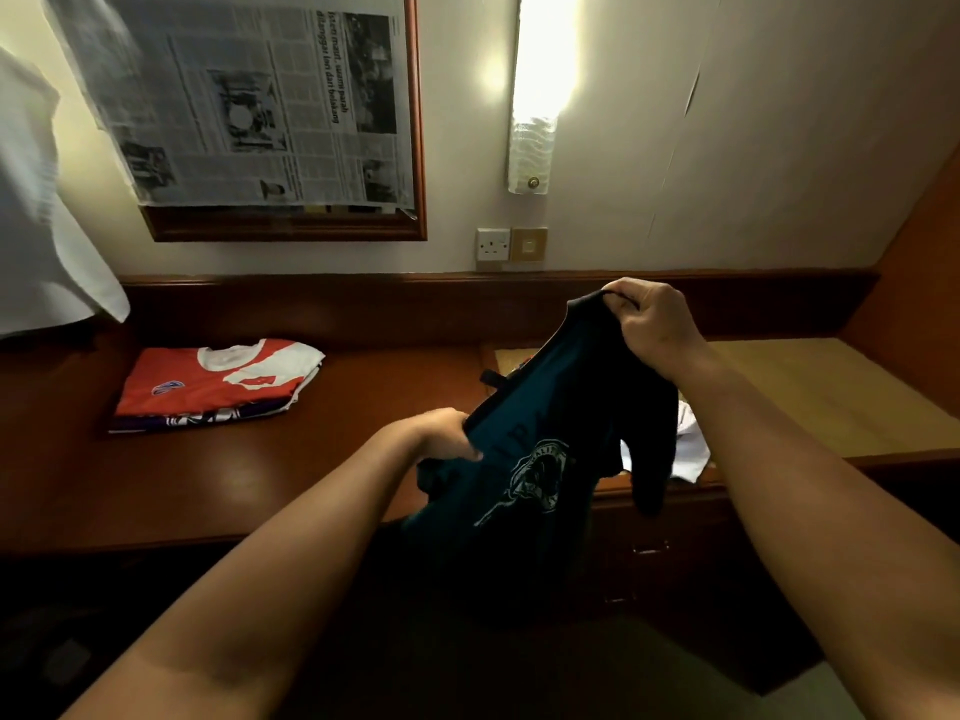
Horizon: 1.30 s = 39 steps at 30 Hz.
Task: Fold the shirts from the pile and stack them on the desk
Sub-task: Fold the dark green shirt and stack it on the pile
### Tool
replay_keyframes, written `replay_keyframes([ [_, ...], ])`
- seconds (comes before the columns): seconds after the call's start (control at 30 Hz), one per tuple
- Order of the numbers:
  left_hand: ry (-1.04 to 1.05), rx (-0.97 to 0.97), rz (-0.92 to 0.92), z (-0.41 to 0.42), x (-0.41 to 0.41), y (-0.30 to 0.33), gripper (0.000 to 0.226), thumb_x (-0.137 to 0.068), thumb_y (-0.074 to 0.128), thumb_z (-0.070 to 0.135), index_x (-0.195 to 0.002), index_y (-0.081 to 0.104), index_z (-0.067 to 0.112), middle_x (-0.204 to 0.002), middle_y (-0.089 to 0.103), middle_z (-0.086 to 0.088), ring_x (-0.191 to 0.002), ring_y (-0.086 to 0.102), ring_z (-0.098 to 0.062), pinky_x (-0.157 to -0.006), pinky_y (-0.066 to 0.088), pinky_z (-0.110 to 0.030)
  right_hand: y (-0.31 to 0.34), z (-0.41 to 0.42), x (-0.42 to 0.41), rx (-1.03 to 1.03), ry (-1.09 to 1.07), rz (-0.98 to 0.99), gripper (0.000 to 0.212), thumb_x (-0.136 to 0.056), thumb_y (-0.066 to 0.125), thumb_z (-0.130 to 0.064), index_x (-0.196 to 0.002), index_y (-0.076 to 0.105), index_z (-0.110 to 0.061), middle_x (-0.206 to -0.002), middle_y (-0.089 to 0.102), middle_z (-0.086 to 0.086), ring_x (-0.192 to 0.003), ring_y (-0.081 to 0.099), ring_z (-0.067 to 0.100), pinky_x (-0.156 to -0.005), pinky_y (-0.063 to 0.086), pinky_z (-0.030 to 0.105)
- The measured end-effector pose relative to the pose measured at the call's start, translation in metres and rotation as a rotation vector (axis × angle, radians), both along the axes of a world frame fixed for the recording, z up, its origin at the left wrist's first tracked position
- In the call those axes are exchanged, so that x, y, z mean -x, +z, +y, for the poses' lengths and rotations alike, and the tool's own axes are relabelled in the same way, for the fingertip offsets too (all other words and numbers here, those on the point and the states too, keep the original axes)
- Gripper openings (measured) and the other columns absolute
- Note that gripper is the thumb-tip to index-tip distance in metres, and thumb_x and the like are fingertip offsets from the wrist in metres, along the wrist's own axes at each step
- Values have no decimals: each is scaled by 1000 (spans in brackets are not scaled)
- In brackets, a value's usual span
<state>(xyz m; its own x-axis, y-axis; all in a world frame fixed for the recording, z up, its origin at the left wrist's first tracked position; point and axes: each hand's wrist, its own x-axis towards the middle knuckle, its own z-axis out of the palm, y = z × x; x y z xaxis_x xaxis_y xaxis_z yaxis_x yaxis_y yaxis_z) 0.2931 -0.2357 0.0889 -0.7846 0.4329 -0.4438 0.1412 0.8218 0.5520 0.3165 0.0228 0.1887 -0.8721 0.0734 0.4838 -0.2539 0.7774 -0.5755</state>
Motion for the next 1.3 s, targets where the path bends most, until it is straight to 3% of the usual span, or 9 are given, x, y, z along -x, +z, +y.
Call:
replay_keyframes([
  [0.1,150,152,257,-12,4,-14,22,-87,60,22,-107,66,15,-105,62,-6,-93,60,-23,-74,51,-32,-9,4,-1,-41,-11,18,19,-96,55,-15,-104,71,-9,-95,70,5,-90,60,17,-81,45,26],
  [0.23,410,2,487,-25,2,-18,22,-88,56,14,-107,65,12,-104,60,-9,-108,47,-32,-85,44,-39,-32,10,2,-55,-91,-3,19,-97,53,-15,-105,70,-8,-94,64,13,-90,59,28,-76,42,29],
  [0.5,552,-631,-16,-40,-9,-3,11,-83,62,2,-82,55,10,-82,58,-9,-73,54,-19,-63,44,-27,-67,13,2,39,-126,-71,17,-97,49,-11,-99,65,-6,-90,63,16,-85,57,30,-73,42,34],
  [0.7,529,-84,529,-51,-3,-2,12,-82,57,6,-89,57,15,-90,59,-3,-84,54,-21,-68,41,-28,-91,13,-3,196,-111,-148,17,-97,47,-9,-91,63,-9,-81,63,10,-79,56,28,-68,39,34],
  [0.9,984,-359,606,-45,0,-9,22,-91,50,10,-108,64,6,-117,59,-19,-102,56,-31,-85,42,-29,-81,10,-8,179,-11,-153,7,-93,57,-11,-93,64,-11,-78,57,-4,-82,55,22,-69,39,30],
  [1.03,1041,-478,591,-42,-4,-7,13,-96,45,10,-100,56,7,-110,62,-19,-92,53,-26,-76,37,-27,-74,13,-10,87,70,-244,10,-90,56,-6,-96,61,-11,-78,53,-5,-73,50,14,-63,36,27],
  [1.13,934,-326,685,-44,-8,-7,15,-96,46,11,-100,57,3,-105,62,-22,-93,55,-33,-74,36,-31,-71,15,-10,120,117,-347,14,-89,53,-3,-95,65,-6,-82,59,6,-79,54,22,-65,39,26],
  [1.23,808,19,884,-55,-4,-4,24,-91,49,10,-109,63,2,-107,58,-27,-101,53,-41,-82,42,-42,-66,24,-16,258,329,-716,18,-75,60,-10,-84,68,3,-74,57,13,-72,52,24,-58,38,26],
  [1.3,726,-43,893,-55,-1,8,27,-90,47,6,-111,65,5,-106,62,-24,-100,57,-40,-83,45,-41,-63,28,-15,225,402,-878,21,-81,58,-12,-91,72,2,-77,60,15,-70,53,24,-61,39,29],
])
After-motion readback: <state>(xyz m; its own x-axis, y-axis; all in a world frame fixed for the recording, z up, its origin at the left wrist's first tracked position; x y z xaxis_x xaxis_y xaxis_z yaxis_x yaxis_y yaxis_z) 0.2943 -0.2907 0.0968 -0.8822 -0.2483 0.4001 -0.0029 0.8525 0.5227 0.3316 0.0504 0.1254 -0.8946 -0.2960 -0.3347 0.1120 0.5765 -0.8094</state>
